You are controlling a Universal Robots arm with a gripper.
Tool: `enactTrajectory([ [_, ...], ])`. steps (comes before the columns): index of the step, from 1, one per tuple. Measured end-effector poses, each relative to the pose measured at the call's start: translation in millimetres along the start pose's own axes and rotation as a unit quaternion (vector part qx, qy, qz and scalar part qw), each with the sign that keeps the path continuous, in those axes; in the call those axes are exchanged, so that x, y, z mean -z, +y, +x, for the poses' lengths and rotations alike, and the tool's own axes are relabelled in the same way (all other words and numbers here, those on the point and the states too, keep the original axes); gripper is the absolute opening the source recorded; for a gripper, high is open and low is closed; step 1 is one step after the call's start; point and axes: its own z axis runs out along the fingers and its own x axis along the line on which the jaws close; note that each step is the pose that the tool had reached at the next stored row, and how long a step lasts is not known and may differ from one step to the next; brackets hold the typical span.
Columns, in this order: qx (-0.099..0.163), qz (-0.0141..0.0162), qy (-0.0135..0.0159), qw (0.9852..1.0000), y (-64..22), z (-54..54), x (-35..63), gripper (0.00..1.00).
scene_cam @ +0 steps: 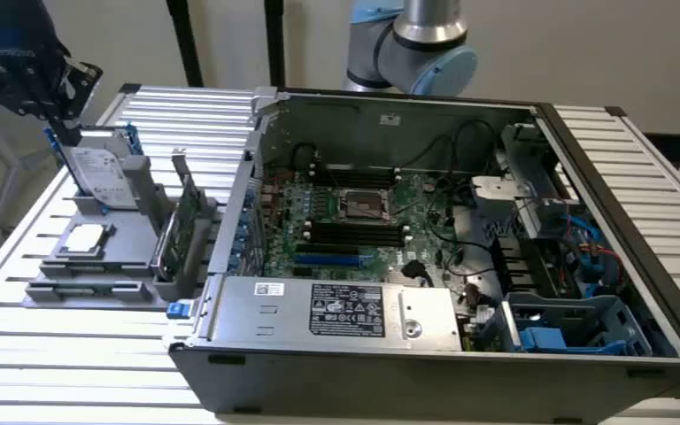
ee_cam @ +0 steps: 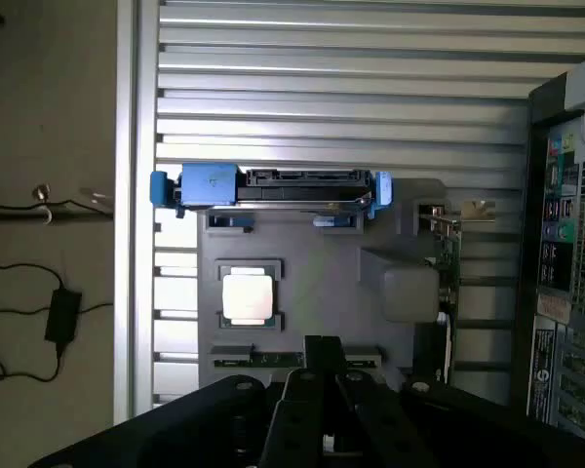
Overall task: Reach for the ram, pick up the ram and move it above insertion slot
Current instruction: 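Reach for the ram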
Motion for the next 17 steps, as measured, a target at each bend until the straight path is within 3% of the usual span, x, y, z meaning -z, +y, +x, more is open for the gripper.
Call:
enactTrajectory([
  [13,0.000,0.0001,0.0002,1.0000,-0.4,0.1,0.2,0.11],
  [15,0.000,0.0000,0.0001,1.0000,-3.3,0.1,0.2,0.11],
  [17,0.000,0.0000,0.0000,1.0000,-11.9,0.3,0.4,0.11],
])
